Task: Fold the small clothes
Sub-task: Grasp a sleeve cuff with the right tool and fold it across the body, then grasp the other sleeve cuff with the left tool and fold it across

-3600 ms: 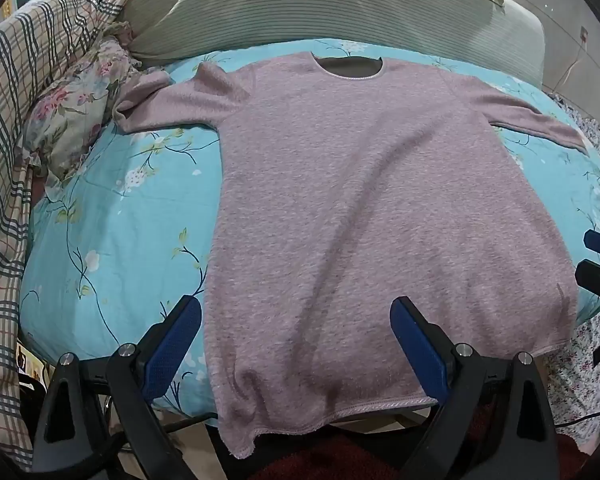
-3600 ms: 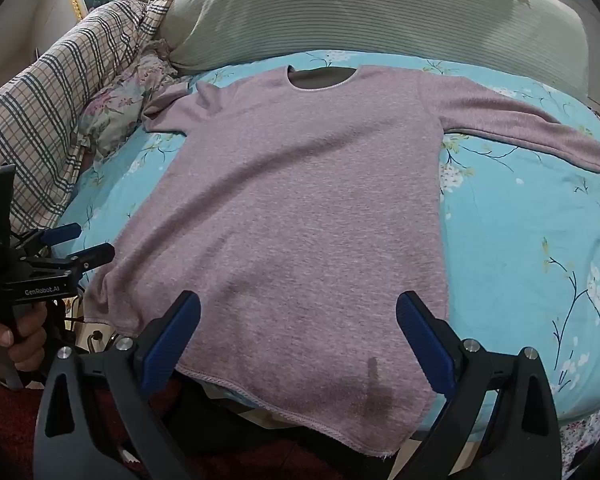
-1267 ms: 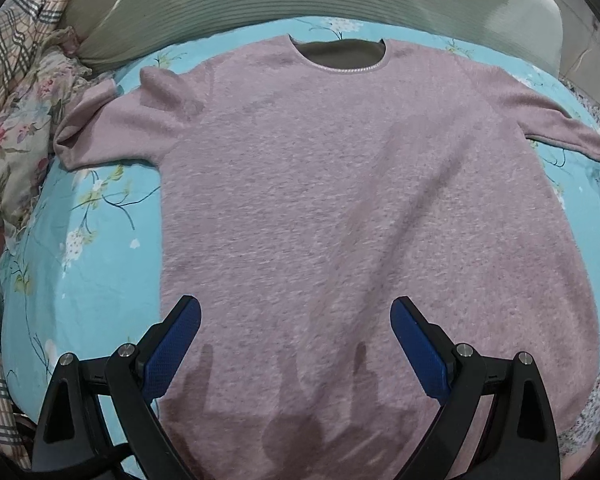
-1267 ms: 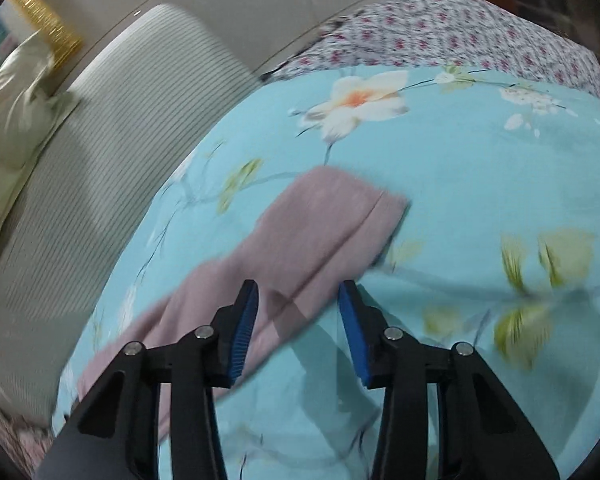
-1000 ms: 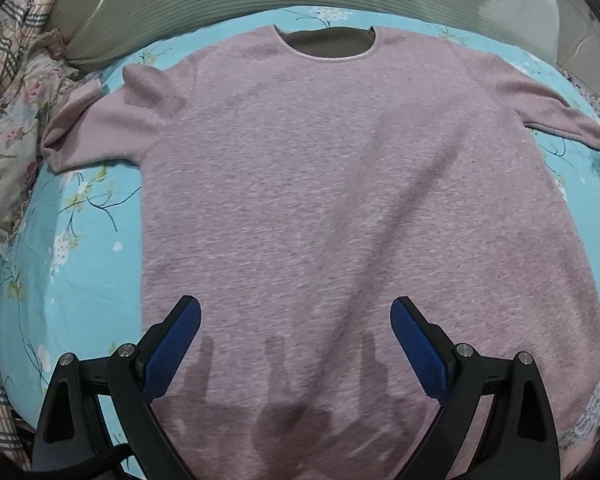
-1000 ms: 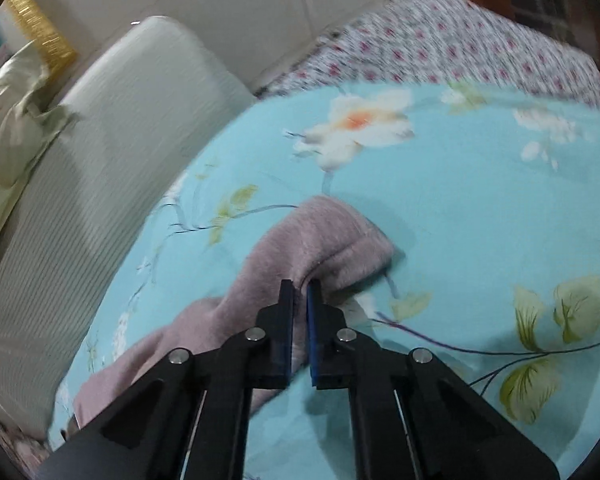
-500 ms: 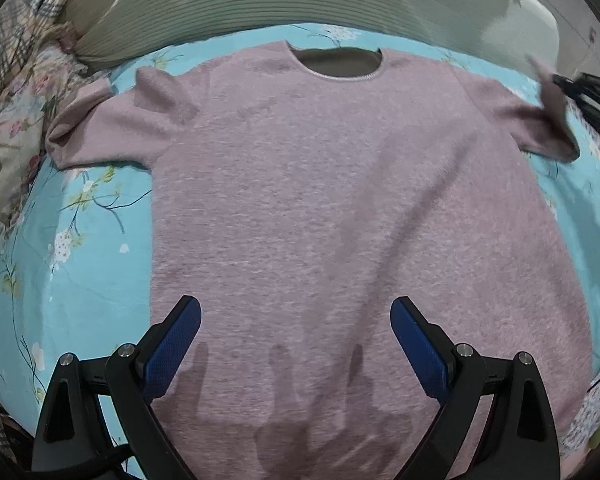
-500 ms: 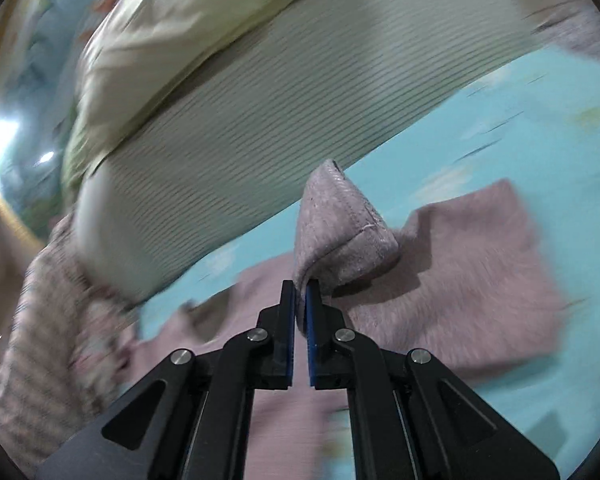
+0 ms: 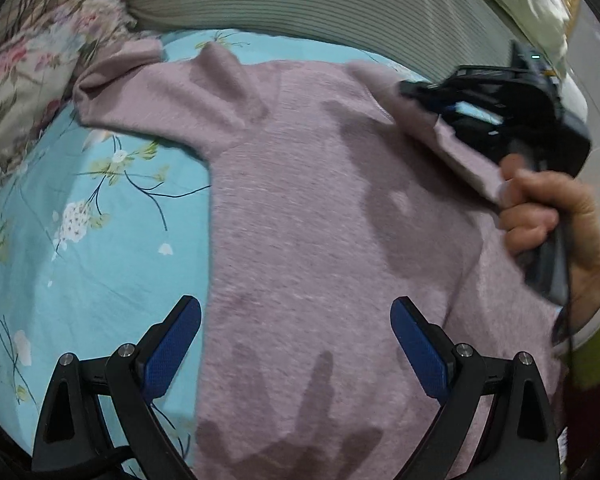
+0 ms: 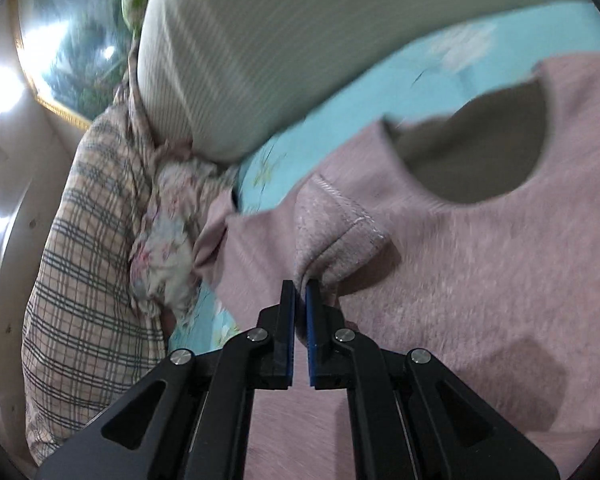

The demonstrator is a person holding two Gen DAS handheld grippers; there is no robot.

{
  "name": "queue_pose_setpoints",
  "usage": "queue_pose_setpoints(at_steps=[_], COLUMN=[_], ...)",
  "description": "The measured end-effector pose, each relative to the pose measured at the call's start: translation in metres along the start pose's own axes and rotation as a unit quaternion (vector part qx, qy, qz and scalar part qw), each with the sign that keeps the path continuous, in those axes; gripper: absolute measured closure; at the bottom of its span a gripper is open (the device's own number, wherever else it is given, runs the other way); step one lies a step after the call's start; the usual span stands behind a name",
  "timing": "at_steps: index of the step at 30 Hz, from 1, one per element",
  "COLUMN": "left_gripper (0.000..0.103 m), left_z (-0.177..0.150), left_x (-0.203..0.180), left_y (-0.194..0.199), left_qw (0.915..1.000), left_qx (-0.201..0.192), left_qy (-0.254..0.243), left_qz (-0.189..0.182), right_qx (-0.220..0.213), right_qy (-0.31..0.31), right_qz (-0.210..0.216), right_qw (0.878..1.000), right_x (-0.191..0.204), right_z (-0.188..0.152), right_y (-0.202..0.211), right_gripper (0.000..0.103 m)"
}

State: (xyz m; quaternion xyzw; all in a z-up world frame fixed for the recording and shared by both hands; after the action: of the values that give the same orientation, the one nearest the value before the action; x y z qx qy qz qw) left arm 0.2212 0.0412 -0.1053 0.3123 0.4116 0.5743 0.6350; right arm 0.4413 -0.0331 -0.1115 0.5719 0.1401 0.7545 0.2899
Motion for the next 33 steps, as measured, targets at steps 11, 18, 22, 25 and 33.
queue_pose_setpoints(at_steps=[11, 18, 22, 25, 33], left_gripper=[0.007, 0.007, 0.011, 0.03, 0.099], left_z=[0.032, 0.088, 0.119, 0.134, 0.166], left_x=[0.013, -0.003, 0.0, 0.005, 0.005], left_y=[-0.022, -0.068, -0.1, -0.11, -0.087], left_qw=[0.998, 0.9963, 0.996, 0.9949, 0.9912], left_qx=[-0.003, 0.001, 0.008, -0.005, -0.094], left_qy=[0.031, 0.039, 0.057, 0.069, 0.053], left_qz=[-0.054, -0.077, -0.069, -0.074, -0.078], right_qx=[0.057, -0.016, -0.056, -0.09, -0.173], right_qy=[-0.034, -0.028, -0.03, -0.039, -0.049], right_qz=[0.016, 0.019, -0.009, -0.038, -0.168], right_qw=[0.998, 0.999, 0.998, 0.994, 0.969], right_x=[0.011, 0.004, -0.015, -0.038, -0.101], right_z=[-0.015, -0.012, -0.022, -0.031, -0.03], right_y=[-0.068, 0.013, 0.07, 0.115, 0.222], right_gripper=[0.071, 0.067, 0.067, 0.067, 0.067])
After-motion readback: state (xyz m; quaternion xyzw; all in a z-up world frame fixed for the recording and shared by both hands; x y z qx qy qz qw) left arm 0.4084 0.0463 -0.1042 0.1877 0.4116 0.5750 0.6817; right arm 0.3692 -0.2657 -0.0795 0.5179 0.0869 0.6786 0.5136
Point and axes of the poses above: each gripper's, at about its wrist camera, not at the fingertips, and y roughly against the way its jaws point, x to its left, z to its top, the point moved 9 cm from there along -y, roughly the way its jaws point, and after that the axes turned 4 degrees about x, right-handed, at the moved point
